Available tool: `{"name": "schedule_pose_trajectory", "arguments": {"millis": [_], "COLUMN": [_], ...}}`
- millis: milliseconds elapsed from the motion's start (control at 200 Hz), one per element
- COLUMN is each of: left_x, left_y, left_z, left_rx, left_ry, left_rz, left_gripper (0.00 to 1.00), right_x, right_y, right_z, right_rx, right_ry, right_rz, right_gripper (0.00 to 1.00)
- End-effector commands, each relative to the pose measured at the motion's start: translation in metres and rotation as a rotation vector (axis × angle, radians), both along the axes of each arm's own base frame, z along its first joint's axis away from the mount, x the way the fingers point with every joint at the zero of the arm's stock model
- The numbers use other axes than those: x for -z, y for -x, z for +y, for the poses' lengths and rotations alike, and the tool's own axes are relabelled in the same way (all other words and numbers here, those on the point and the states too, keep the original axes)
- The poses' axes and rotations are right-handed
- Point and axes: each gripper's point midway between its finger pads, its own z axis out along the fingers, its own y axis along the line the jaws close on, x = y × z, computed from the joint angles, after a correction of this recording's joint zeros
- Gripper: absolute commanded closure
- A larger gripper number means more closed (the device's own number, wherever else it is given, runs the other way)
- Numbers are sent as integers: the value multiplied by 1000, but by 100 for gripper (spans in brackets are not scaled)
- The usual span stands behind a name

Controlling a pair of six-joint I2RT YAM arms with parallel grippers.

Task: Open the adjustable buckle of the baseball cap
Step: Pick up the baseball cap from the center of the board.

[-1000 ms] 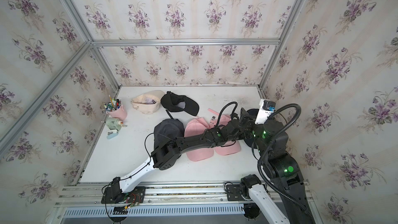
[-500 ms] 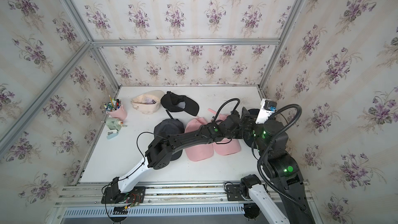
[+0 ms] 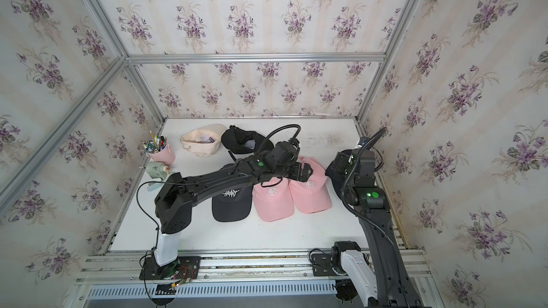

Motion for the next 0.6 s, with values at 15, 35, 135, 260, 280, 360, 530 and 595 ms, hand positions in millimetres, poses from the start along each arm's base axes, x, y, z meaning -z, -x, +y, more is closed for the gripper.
{"name": "schedule_pose_trajectory", "arguments": {"millis": [15, 35, 135, 260, 280, 360, 530, 595], "left_x": [-11, -14, -28, -42, -43, -50, -62, -67], "left_y": [-18, -20, -28, -41, -44, -51, -61, -63], "left_z": [48, 56, 89, 128, 134, 157, 189, 198], "left_rx": [-58, -68, -108, -172, -184, -227, -284, -300], "left_ry": [-70, -77, -105, -118, -119, -119, -132, -137], "left_rz": [-103, -114, -163, -194, -196, -207, -234, -247], "left_gripper": [1, 1, 1, 1, 1, 0, 0, 0], "right_x": [36, 43, 77, 111, 114, 125, 148, 153], "right_y": [-13, -15, -18, -21, -22, -27, -41, -46], "right_z": [22, 23, 21, 8, 4, -7, -22, -26], "right_rx": [-78, -75, -63, -18, -9, 19, 46, 52], "right_ry": [-133, -139, -171, -207, -211, -195, -174, -165], "right_rz": [52, 65, 135, 198, 204, 225, 284, 294], "right_gripper": [25, 25, 25, 26, 26, 26, 27, 27]}}
